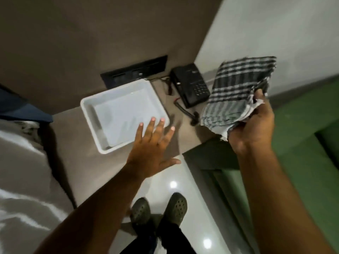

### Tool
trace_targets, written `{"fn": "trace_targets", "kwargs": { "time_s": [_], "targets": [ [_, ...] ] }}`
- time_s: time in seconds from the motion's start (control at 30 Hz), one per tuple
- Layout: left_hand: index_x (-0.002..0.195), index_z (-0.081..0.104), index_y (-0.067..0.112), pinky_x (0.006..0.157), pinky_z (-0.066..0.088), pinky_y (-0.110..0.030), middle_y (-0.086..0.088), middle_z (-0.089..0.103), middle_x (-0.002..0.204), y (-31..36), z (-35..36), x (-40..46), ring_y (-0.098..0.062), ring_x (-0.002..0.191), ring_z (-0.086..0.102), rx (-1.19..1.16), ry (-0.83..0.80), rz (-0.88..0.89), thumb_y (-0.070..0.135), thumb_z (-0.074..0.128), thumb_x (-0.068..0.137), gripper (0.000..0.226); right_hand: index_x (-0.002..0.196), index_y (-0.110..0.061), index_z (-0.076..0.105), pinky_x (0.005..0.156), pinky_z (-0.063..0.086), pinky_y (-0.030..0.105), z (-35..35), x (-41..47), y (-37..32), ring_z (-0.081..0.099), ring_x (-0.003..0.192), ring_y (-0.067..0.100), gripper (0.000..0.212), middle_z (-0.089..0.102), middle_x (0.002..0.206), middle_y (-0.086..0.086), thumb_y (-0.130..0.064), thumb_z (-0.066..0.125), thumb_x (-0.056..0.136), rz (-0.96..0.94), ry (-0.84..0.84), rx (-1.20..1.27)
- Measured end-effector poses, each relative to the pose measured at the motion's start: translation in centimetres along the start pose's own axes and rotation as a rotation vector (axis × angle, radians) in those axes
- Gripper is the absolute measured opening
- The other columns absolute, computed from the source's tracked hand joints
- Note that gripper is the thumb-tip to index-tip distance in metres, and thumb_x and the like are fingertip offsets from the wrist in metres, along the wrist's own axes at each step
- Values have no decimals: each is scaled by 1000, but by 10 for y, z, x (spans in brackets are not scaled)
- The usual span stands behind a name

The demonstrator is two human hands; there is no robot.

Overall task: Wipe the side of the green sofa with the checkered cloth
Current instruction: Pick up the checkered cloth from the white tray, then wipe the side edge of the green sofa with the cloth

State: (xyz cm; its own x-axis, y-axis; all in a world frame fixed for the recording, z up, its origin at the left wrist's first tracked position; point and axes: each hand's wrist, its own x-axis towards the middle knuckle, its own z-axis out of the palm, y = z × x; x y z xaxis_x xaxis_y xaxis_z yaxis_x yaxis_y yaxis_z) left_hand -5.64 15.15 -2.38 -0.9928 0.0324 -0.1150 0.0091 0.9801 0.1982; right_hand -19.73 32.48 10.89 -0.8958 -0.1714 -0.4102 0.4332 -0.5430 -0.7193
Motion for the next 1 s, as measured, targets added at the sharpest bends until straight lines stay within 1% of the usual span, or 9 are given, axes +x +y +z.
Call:
{"fn": "trace_targets", "kwargs": {
  "time_s": [0.1,0.3,0.43,0.67,0.8,0.9,0.93,0.97,1.0],
  "targets": [
    [158,15,22,119,19,-62,-20,16,165,73,1,10,-42,152,14,-4,-17,195,88,17,83,100,125,-15,61,109,43,50,-57,-39,-53,54,128,32,45,55,142,11,-39,39,95,-125,102,56],
    [157,23,19,122,18,-53,-19,18,164,229,32,0,-38,152,17,33,-22,808,80,26,90,90,108,-21,71,110,42,48,-218,-145,-127,58,122,26,41,67,124,5,-38,35,97,-381,347,163],
    [156,24,20,122,20,-55,-19,15,164,324,68,-6,-40,152,14,107,-155,961,80,28,88,90,129,-14,59,114,37,50,-333,-228,-135,52,130,29,45,55,143,10,-37,37,97,-411,665,225],
    [147,46,18,119,28,-53,-19,35,158,462,166,-7,-40,146,32,272,-270,1099,79,33,86,88,129,-18,58,111,38,54,-508,-376,-95,58,125,27,46,57,141,8,-42,35,96,-503,978,427],
    [156,26,23,121,18,-56,-18,18,164,506,237,-22,-42,151,17,397,-279,1191,82,16,84,93,141,-17,44,117,31,52,-582,-456,-44,52,132,25,50,47,150,7,-39,30,99,-642,1018,597],
    [156,24,23,118,18,-63,-20,21,163,534,258,-37,-47,149,19,405,-212,1229,80,26,88,89,139,-2,44,123,1,55,-602,-502,3,54,127,39,60,47,145,24,-40,15,102,-644,982,751],
    [156,23,23,118,19,-64,-20,21,164,548,263,-42,-47,149,19,417,-208,1306,79,27,89,87,134,6,47,122,-9,52,-600,-518,16,53,125,45,68,49,138,34,-41,8,102,-561,1096,790],
    [156,21,24,118,19,-63,-19,20,164,564,268,-46,-46,149,18,426,-196,1400,77,27,90,85,131,9,48,122,-3,56,-602,-529,27,54,123,45,73,52,132,37,-42,5,102,-554,1145,822],
    [157,19,25,118,19,-62,-18,18,165,580,272,-52,-45,150,17,435,-191,1486,76,27,91,84,136,5,44,119,18,62,-609,-536,40,56,123,41,70,54,132,35,-44,6,102,-542,1225,816]
  ]
}}
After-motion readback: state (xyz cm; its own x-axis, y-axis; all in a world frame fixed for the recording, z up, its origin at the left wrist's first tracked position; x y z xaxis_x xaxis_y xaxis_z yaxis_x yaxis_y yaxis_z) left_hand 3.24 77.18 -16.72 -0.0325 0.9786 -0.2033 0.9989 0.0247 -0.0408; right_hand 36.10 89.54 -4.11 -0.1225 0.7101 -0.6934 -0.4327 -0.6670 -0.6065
